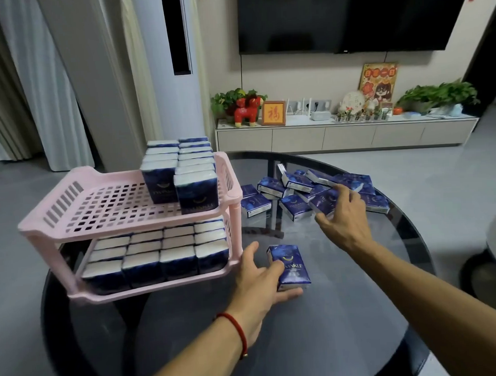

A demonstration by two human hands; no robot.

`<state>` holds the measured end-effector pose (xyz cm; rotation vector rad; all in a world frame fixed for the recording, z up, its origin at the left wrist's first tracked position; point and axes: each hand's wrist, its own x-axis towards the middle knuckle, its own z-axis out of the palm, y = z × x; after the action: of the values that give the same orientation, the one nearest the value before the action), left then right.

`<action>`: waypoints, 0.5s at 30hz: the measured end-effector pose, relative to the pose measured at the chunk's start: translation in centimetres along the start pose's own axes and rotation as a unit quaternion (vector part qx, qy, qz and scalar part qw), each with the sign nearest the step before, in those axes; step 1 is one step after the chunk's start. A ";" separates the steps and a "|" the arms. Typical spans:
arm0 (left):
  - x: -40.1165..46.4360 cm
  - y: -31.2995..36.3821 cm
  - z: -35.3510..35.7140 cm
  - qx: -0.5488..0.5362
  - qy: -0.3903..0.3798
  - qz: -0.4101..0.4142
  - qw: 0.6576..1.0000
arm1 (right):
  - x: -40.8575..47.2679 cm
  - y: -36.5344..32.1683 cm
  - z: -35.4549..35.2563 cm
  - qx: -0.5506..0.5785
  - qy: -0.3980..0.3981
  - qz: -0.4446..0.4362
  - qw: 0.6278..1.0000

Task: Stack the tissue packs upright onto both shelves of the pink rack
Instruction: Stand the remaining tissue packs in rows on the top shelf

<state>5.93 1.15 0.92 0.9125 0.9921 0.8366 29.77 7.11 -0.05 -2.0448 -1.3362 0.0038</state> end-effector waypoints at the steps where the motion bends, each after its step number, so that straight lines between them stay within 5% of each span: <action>1: -0.1 0.0 0.0 0.008 -0.004 0.004 1.000 | -0.9 -0.1 -0.9 0.030 -0.013 -0.016 0.999; 7: -1.1 0.6 0.3 0.014 -0.006 0.030 0.999 | -7.1 -2.6 -6.9 0.104 -0.158 -0.119 0.975; 11: -2.5 1.1 -0.4 0.005 -0.077 0.041 0.996 | -12.2 -4.8 -7.9 0.108 -0.248 -0.234 0.934; 15: -3.6 0.5 -2.3 0.172 -0.110 0.102 0.974 | -14.5 -5.5 -6.6 0.089 -0.245 -0.280 0.924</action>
<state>2.50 -1.34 1.88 1.3928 0.8717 0.7265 20.84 -6.86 2.93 -1.4942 -2.1090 0.3891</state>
